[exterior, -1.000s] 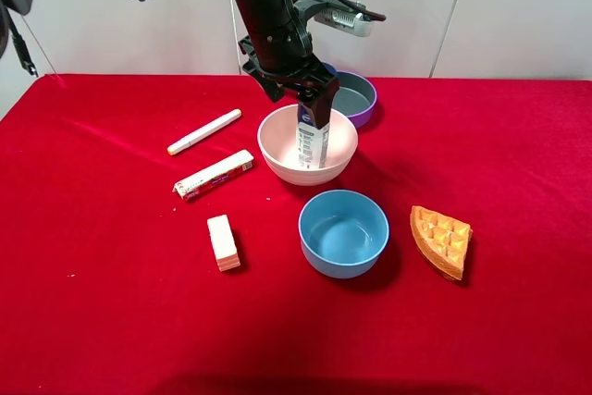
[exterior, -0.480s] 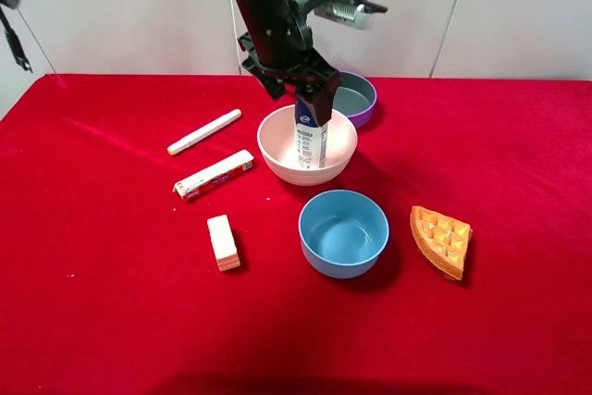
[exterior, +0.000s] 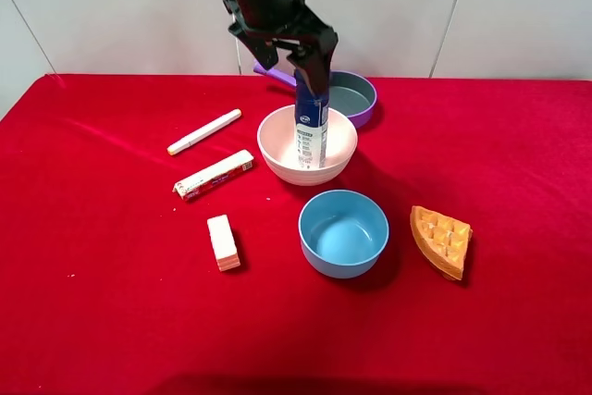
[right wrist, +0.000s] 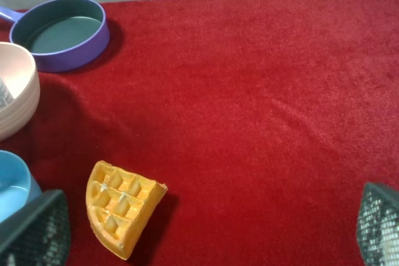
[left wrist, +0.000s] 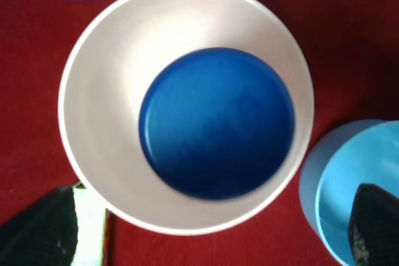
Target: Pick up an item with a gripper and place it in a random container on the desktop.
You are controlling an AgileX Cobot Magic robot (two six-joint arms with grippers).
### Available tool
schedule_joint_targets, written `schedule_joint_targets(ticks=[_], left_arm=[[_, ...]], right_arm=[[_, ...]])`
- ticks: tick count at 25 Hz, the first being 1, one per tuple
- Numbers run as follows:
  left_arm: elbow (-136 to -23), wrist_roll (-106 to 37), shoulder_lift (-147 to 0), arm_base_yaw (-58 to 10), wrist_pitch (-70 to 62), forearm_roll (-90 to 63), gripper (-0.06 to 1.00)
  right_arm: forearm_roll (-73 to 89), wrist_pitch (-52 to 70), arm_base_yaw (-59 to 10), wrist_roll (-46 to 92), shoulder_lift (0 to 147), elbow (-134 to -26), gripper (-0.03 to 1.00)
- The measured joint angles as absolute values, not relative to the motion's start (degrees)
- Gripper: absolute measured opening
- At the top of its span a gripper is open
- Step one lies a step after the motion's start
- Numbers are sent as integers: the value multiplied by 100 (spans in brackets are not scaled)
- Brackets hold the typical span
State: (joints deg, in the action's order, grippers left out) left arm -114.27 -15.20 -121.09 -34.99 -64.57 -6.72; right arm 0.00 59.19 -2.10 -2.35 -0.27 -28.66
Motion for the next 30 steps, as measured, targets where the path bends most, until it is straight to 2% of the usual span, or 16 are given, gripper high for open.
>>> schedule_joint_targets(ticks=[22,30], left_arm=[[-11434,-1464,-10808,-3504,-6713,-633,86],[-10523,-1449,-9833,-3504,-6717,-618,86]], right_arm=[[0,5919,-210,-235,-27,-2866,69],[0,5919,-210,-235,-27,-2866,69]])
